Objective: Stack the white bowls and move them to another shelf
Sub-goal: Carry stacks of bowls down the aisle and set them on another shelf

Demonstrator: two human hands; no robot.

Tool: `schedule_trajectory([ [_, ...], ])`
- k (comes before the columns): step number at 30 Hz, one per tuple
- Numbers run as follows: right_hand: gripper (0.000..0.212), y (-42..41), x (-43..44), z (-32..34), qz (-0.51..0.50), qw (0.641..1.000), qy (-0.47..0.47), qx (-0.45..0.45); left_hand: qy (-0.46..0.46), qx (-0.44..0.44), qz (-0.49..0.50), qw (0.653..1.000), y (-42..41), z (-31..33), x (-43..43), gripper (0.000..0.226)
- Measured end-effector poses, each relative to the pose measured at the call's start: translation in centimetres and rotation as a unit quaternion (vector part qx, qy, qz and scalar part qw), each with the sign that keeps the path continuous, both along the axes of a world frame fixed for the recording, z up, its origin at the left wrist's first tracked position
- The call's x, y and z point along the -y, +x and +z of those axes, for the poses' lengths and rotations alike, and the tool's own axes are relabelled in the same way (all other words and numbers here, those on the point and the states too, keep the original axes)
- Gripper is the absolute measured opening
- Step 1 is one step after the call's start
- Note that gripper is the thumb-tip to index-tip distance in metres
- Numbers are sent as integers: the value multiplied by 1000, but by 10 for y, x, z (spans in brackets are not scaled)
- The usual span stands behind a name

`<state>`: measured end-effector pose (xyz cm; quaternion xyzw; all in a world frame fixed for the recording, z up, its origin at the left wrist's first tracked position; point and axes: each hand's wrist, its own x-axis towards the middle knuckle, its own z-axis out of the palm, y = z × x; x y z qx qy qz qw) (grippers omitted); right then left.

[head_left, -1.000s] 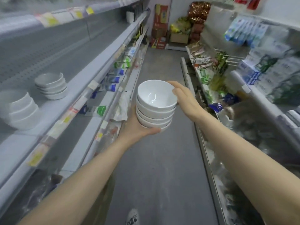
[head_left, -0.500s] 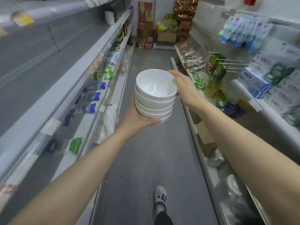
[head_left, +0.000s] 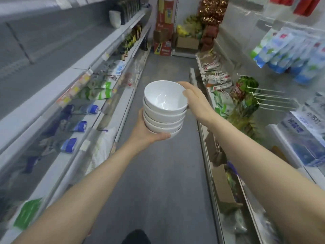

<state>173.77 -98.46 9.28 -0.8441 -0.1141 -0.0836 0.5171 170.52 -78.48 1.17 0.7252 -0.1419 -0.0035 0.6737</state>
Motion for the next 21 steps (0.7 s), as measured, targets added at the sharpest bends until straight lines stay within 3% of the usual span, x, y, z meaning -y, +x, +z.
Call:
schedule_trajectory([
  [21, 47, 446, 64, 24, -12, 1000, 0, 19, 13, 23, 9, 1000, 460, 16, 65, 117],
])
